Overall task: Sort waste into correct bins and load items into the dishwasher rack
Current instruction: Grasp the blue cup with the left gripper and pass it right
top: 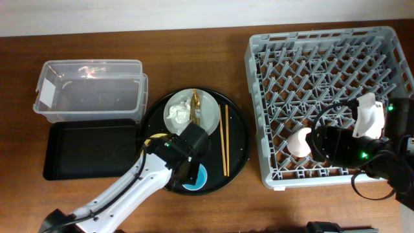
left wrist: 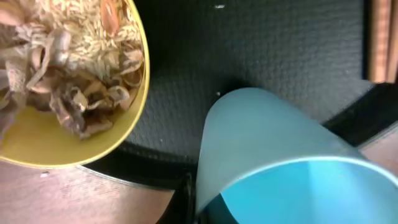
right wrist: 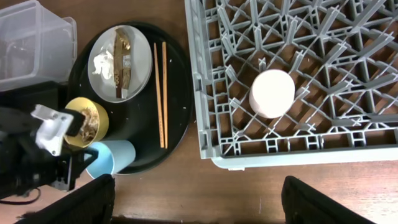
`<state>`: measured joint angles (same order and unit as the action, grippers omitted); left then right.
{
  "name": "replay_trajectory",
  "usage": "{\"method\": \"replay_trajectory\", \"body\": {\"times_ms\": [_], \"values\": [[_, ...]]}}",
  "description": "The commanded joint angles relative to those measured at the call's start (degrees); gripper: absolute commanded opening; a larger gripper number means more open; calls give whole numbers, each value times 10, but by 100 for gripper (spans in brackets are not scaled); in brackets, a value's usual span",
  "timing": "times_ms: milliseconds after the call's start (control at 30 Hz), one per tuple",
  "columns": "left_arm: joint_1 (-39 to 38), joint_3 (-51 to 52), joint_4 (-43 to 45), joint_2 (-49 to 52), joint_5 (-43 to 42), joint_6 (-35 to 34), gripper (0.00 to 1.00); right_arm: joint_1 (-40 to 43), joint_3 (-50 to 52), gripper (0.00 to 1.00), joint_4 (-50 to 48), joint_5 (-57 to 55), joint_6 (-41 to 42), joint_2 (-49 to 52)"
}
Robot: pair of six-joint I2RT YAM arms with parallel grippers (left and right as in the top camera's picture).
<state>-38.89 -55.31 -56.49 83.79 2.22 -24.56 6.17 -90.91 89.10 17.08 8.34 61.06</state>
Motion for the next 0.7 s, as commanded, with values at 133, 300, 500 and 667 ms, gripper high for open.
{"method": "replay_trajectory", "body": {"times_ms": [133, 300, 500, 667], "values": [[72, -268, -63, -34, -270, 105, 0, -2, -2, 86, 33, 290, -191, 1], [148, -292, 114, -33, -748, 154, 0, -2, 0, 96, 24, 478, -307, 23], [148, -292, 180, -33, -839, 152, 0, -66, 0, 97, -33, 625, -344, 68], [148, -292, 188, -33, -825, 152, 0, -146, 0, 77, -67, 646, -320, 88]]}}
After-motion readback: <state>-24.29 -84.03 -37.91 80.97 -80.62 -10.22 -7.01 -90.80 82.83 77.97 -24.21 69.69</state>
